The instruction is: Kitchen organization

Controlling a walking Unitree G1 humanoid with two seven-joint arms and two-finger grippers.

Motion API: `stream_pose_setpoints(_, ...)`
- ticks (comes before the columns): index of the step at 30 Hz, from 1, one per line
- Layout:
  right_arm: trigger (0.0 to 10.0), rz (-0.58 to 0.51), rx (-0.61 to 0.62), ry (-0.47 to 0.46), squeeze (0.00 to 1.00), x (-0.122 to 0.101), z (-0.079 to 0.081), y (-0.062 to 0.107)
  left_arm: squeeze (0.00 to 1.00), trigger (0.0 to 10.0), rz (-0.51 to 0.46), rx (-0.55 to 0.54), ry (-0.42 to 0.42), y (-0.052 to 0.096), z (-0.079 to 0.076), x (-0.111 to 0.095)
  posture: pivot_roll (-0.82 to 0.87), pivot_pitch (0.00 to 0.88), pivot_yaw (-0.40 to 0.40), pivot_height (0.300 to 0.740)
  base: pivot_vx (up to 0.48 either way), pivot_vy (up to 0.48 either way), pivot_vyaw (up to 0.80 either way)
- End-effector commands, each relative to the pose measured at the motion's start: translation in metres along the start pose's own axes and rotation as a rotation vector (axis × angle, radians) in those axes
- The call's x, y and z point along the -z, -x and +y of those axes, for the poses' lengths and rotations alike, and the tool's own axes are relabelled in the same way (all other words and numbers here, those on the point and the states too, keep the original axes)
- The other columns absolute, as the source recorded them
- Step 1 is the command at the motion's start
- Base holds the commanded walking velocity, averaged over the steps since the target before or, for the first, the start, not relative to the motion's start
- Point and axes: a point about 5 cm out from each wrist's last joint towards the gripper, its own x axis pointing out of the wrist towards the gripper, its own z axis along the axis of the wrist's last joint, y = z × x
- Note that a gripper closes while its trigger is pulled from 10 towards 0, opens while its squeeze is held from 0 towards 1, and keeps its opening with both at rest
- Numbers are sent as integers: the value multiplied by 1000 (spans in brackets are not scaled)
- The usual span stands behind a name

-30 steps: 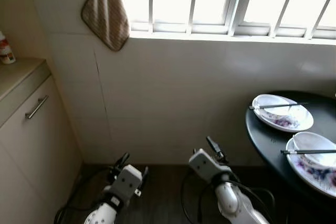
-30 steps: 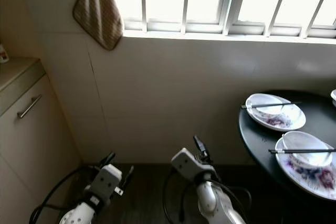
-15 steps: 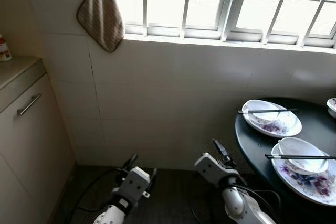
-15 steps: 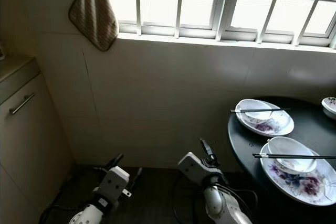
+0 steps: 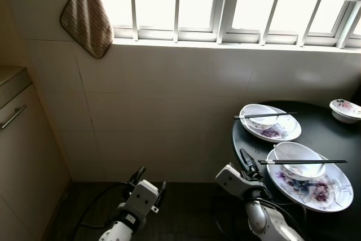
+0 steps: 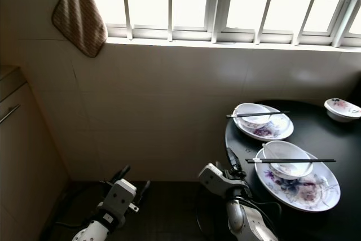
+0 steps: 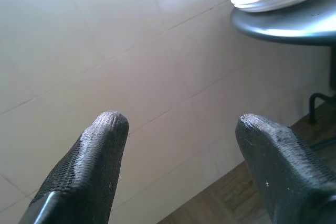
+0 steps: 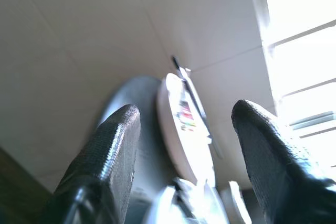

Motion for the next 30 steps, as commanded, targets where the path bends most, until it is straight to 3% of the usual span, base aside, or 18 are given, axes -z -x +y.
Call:
stream_pose_setpoints(1, 10000, -4, 27, 44, 0, -1, -6, -8, 0, 10000, 12, -7, 0, 1, 4, 2, 25, 0, -66, 736, 0, 0, 0)
stream_pose_setpoints(6, 10000, 0, 24, 70, 0, 3, -8, -12, 0, 10000, 12, -10, 7, 1, 4, 2, 26, 0, -68, 736, 0, 0, 0)
stream_pose_setpoints(23, 10000, -19, -65, 5, 0, -5, 5, -16, 0, 10000, 18, -16, 40, 0, 4, 3, 24, 0, -73, 736, 0, 0, 0)
stream_pose_setpoints(30, 10000, -8, -66, 57, 0, 0, 4, -18, 0, 10000, 19, -18, 49, -1, 4, 3, 26, 0, -73, 736, 0, 0, 0)
